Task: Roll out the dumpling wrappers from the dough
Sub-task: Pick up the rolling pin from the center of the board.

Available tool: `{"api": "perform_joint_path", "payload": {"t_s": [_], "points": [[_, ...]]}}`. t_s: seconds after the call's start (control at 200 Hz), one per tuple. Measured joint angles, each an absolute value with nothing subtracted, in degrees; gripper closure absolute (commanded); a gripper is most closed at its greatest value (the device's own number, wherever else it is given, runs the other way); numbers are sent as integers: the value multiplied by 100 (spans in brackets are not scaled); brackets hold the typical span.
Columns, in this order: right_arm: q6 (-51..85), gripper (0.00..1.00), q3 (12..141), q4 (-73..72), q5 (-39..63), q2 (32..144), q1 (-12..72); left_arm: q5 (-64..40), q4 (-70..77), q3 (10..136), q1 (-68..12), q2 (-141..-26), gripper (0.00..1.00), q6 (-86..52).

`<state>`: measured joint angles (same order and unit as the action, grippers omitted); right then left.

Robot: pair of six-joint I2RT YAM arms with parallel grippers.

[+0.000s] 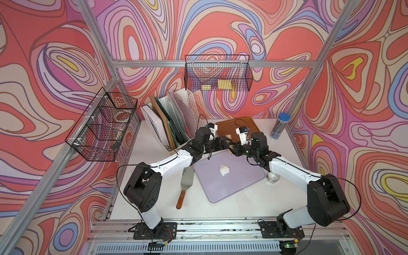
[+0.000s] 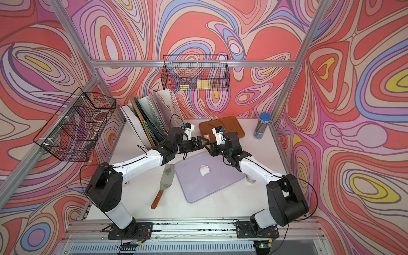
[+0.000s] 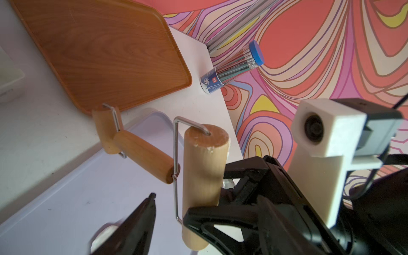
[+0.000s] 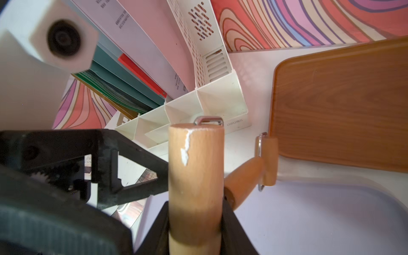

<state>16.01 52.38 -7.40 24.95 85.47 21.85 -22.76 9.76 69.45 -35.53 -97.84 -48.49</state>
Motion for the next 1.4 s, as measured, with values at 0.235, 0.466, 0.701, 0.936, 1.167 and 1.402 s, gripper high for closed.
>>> {"api": "perform_joint_path", "payload": {"t_s": [0.235,0.466,0.701,0.936,1.167,1.402], "points": [[1706,83,5225,-1485,2799,8947,2353,-1623,888,6947,-3527,-9782,28,-5015],[1787,83,5194,-1997,2814,9428,2606,-932,552,7312,-3527,-9968,35,-5122],[1804,81,5124,-2106,2622,9539,2753,-556,405,7240,-3555,-10029,43,-5349],[1813,80,5109,-2331,2650,9555,2932,-220,91,7242,-3647,-10066,58,-5328],[1804,55,5109,-2486,2853,9603,2998,-115,-270,7408,-3588,-10079,84,-4582],[1538,20,5325,-2169,3293,9371,2910,-556,-722,7736,-3481,-9824,100,-2633]]}}
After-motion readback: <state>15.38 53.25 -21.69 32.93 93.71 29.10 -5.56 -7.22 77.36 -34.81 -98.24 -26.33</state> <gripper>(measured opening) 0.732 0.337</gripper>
